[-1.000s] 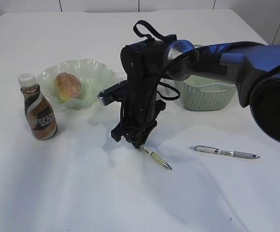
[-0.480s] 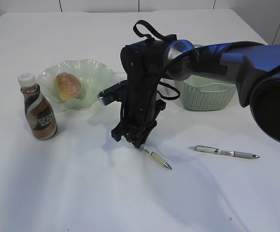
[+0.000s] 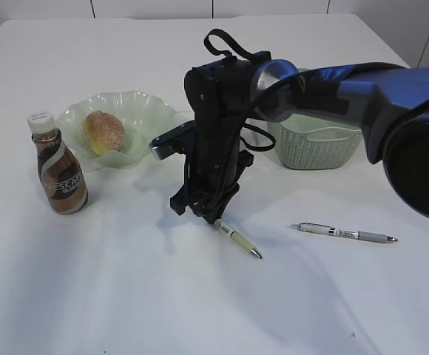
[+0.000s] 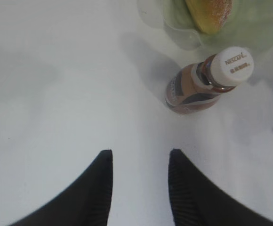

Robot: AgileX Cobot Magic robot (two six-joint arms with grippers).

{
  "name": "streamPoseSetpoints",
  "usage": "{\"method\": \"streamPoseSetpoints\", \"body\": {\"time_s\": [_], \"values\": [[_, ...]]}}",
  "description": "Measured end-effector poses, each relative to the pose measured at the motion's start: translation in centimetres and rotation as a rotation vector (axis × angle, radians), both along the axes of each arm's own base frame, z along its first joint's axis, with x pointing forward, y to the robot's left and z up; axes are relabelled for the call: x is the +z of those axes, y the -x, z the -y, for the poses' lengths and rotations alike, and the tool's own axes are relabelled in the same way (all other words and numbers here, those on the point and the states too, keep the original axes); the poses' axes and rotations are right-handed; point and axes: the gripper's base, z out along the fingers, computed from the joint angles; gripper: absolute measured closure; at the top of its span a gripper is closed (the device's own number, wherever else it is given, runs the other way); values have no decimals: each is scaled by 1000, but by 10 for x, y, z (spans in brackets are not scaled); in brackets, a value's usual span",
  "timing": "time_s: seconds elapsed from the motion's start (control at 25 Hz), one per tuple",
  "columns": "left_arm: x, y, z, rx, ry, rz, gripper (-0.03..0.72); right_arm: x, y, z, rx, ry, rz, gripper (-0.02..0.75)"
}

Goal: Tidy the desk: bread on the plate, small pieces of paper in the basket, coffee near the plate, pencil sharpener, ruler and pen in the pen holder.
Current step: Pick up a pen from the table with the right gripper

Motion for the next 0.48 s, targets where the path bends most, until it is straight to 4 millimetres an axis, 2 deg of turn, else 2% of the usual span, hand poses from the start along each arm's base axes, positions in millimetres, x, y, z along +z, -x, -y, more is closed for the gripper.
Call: {"method": "streamPoseSetpoints", "body": {"time_s": [0.24,0.36,0.44,0.48], "values": [[0,0,0,0,0,0,413,4,1,1,1,13,-22,633],[0,0,0,0,0,0,413,15,-4,-3,0,-11,13,633],[0,0,0,0,0,0,413,30,-11,-8,-3,-53,57,633],[0,0,0,0,0,0,413,30,-11,-8,-3,-53,57,633]]}}
